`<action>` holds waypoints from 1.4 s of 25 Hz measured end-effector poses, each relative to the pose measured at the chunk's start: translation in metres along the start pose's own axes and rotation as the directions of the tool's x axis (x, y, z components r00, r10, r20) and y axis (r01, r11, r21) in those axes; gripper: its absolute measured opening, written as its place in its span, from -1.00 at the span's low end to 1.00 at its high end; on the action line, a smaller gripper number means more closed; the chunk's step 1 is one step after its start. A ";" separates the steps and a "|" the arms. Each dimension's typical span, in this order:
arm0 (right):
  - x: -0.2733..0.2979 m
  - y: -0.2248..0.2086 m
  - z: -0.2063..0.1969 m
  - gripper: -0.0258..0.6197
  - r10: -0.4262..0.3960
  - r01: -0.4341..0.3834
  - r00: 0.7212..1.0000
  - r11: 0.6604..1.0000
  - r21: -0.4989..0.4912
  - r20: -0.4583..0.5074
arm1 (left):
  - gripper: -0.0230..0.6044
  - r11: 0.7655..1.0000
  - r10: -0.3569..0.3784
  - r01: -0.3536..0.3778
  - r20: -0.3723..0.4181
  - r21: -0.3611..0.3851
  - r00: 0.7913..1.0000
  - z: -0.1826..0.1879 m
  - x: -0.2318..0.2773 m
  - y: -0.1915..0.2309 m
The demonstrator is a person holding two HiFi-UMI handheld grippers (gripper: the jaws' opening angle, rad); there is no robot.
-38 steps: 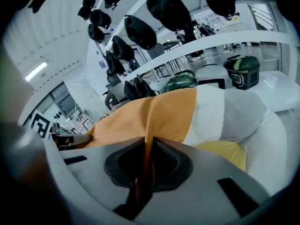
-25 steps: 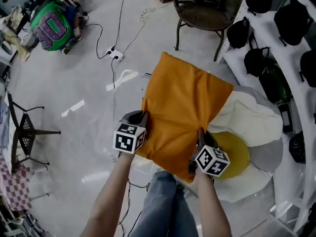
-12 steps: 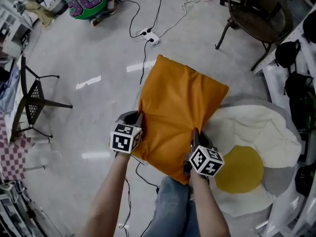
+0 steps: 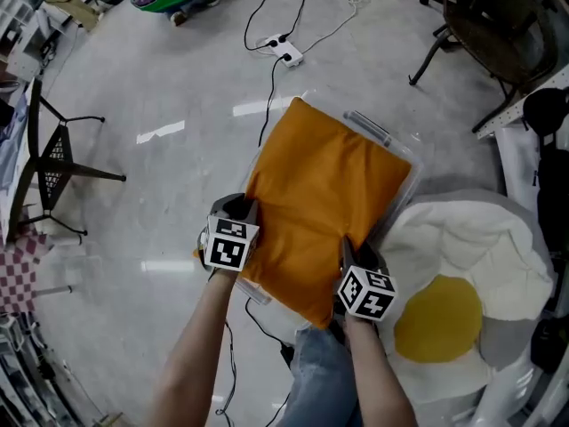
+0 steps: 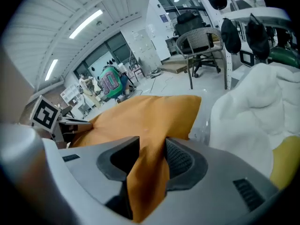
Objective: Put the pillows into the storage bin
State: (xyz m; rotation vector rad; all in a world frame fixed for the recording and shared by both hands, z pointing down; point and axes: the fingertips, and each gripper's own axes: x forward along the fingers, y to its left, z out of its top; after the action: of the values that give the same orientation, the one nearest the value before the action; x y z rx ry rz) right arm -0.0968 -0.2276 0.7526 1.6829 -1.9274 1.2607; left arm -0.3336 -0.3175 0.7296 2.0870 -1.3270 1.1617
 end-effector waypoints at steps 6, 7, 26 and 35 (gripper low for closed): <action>-0.008 0.004 0.003 0.01 0.048 -0.044 0.998 0.995 -0.086 0.036 | -0.27 0.997 0.028 -0.031 -0.032 -0.068 0.999 -0.027 0.008 -0.007; -0.009 0.007 0.008 0.08 0.065 -0.061 0.997 0.995 -0.079 0.044 | -0.23 0.997 0.021 -0.023 -0.022 -0.080 1.000 -0.025 0.005 -0.011; -0.135 0.028 0.121 -0.05 0.114 -0.094 0.967 0.991 -0.095 0.229 | -0.45 0.989 -0.087 0.119 0.310 -0.087 0.947 0.119 -0.128 -0.079; -0.291 0.059 0.251 -0.67 0.129 -0.041 0.891 0.978 -0.206 0.435 | -0.83 0.979 -0.141 0.199 0.558 -0.044 0.817 0.251 -0.273 -0.135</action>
State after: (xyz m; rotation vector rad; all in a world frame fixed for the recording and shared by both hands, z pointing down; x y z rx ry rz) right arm 0.0103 -0.2303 0.3789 1.9254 -2.3143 0.7171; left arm -0.1621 -0.2829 0.3759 2.5104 -1.3514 0.4023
